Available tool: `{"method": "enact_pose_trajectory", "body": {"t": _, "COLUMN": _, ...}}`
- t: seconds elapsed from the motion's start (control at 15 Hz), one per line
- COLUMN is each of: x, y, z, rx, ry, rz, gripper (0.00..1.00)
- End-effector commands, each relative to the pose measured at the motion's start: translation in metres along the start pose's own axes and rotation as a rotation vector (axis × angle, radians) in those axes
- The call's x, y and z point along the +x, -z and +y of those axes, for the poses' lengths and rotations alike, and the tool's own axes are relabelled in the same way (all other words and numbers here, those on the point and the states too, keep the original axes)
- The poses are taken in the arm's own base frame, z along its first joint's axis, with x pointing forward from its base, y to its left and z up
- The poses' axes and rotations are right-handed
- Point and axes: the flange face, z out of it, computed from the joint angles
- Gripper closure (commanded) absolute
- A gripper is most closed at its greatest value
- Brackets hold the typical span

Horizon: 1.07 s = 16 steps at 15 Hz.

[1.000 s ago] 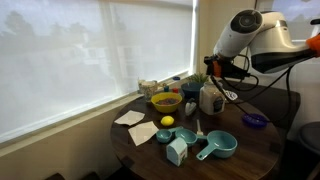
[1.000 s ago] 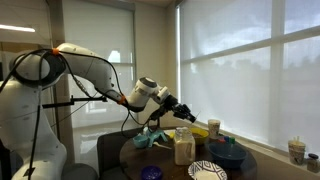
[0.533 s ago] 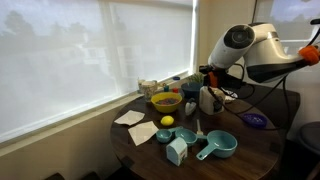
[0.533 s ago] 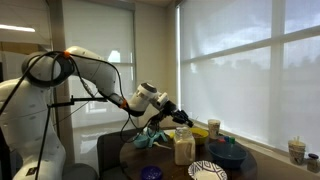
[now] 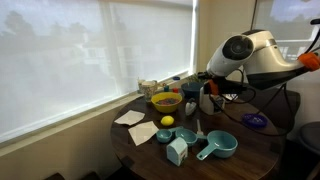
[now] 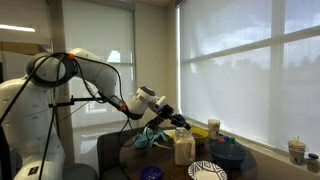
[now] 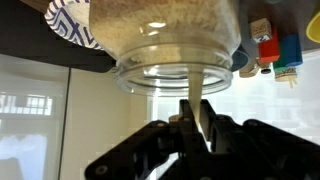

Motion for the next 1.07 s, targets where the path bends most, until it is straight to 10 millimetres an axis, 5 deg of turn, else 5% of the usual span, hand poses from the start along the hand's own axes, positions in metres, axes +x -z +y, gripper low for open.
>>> {"method": "enact_pose_trajectory", "body": {"t": 0.0, "x": -0.008, "y": -0.004, "z": 0.005, "rx": -0.017, "ry": 0.019, "rz": -0.05, "gripper": 0.97}}
{"method": "enact_pose_trajectory", "body": {"t": 0.53, "x": -0.004, "y": -0.006, "z": 0.013, "rx": -0.06, "ry": -0.019, "rz": -0.176, "gripper": 0.97}}
{"method": "enact_pose_trajectory", "body": {"t": 1.0, "x": 0.018, "y": -0.007, "z": 0.02, "rx": -0.097, "ry": -0.122, "rz": -0.237, "gripper": 0.97}}
